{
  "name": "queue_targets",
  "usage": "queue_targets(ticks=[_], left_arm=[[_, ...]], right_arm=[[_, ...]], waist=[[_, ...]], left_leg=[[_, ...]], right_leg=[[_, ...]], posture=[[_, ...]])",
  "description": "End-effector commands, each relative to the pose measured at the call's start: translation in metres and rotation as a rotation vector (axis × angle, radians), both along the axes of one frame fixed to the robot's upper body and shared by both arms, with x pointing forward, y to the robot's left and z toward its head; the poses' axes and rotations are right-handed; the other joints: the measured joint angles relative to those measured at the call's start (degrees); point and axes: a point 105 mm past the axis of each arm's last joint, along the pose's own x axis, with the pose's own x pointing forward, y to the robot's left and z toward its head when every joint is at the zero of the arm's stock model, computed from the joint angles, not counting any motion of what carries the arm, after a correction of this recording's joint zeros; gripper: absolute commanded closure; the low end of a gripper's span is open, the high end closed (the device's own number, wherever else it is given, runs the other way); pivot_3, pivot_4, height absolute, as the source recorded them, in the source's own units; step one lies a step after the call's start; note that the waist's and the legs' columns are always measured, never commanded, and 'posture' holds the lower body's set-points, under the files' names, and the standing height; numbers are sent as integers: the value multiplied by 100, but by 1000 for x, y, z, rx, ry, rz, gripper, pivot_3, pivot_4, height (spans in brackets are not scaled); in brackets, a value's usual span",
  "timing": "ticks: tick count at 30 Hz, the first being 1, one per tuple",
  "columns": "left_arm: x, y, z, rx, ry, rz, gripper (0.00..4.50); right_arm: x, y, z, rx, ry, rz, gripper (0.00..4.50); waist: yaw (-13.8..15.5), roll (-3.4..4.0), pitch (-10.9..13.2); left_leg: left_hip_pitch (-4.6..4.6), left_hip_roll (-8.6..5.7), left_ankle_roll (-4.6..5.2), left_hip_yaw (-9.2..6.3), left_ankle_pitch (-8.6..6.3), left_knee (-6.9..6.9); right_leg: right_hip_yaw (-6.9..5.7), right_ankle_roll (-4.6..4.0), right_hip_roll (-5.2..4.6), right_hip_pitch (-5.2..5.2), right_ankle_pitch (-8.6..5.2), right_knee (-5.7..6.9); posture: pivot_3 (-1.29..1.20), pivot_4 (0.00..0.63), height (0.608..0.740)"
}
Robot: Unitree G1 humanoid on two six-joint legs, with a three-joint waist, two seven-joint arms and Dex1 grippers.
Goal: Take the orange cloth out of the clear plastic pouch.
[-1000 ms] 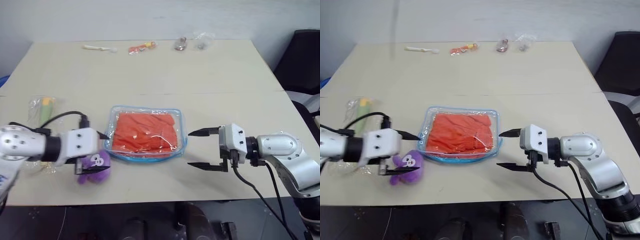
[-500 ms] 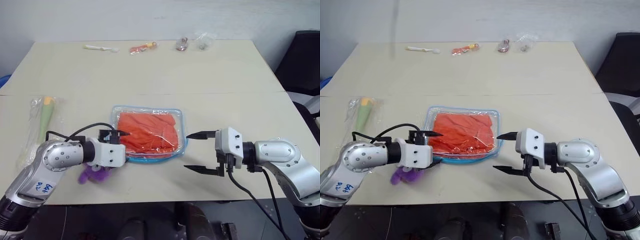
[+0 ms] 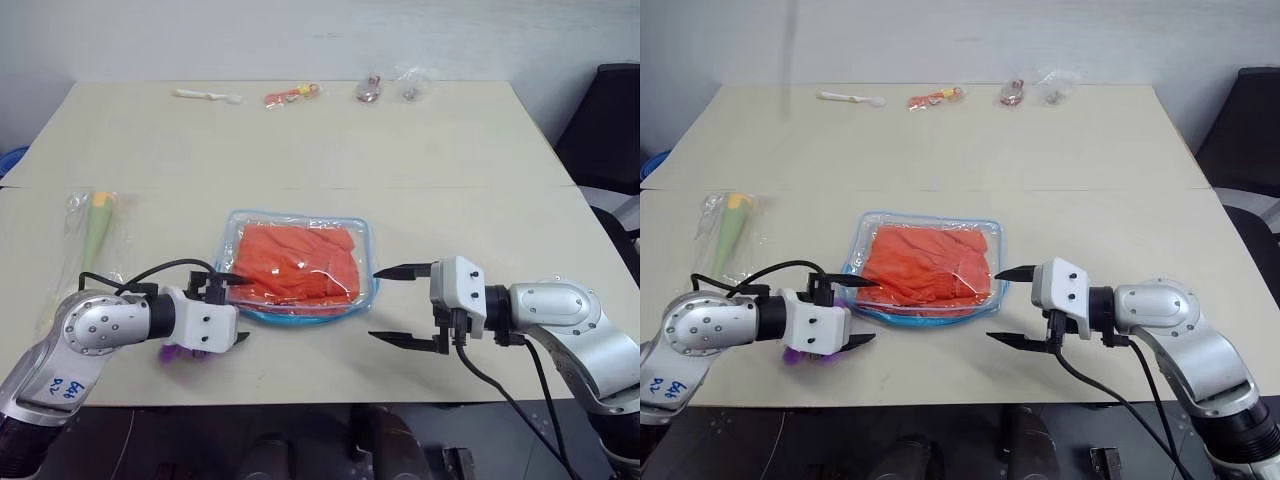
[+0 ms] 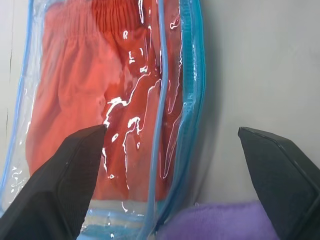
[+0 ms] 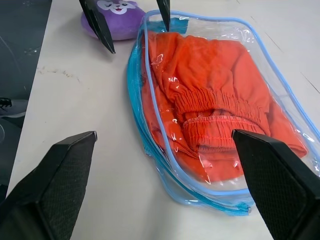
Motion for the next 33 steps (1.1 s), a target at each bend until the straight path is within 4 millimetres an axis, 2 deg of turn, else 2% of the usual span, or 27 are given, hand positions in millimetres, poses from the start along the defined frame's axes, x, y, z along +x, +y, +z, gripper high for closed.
queue_targets(ticks=[1,6,10,23,28,31,33], left_arm=[[9,-5,8,-16,-78,-8,21],[23,-8,16,-53,-153,10,21],[29,-8,36,-160,-194,41,21],[9,-8,46,-237,-181,18,21],[14,-5,44,-217,-199,46,21],[15,-6,41,-215,-189,44,565],[15,-7,38,-212,-181,39,1162]], right_arm=[[-3,-2,11,4,-57,11,0],[-2,-1,11,2,-62,10,0],[-3,-2,8,-5,-62,8,0],[0,-4,4,-14,-60,10,0],[0,-4,3,-19,-58,13,0],[-1,-4,3,-19,-59,15,0],[0,-4,4,-15,-60,12,0]], waist=[[-1,0,0],[-10,0,0],[-7,-1,0],[-7,-1,-1],[-12,-1,-1],[-13,-1,-1],[-11,-1,-1]], left_leg=[[-1,0,0,0,0,0],[-1,0,0,2,0,0],[0,0,0,2,0,1],[4,1,0,-1,0,4],[4,1,0,-1,0,4],[3,1,0,0,0,4],[3,1,0,-1,0,4]], right_leg=[[0,0,0,0,0,0],[-1,0,1,0,0,1],[0,1,1,0,0,1],[-1,1,-1,0,1,1],[-2,1,-1,0,1,1],[-1,1,-1,0,1,2],[-2,1,-1,0,1,1]], posture=[[0,150,740],[0,150,740],[0,150,740],[0,150,740],[0,150,740],[0,150,740],[0,150,740]])
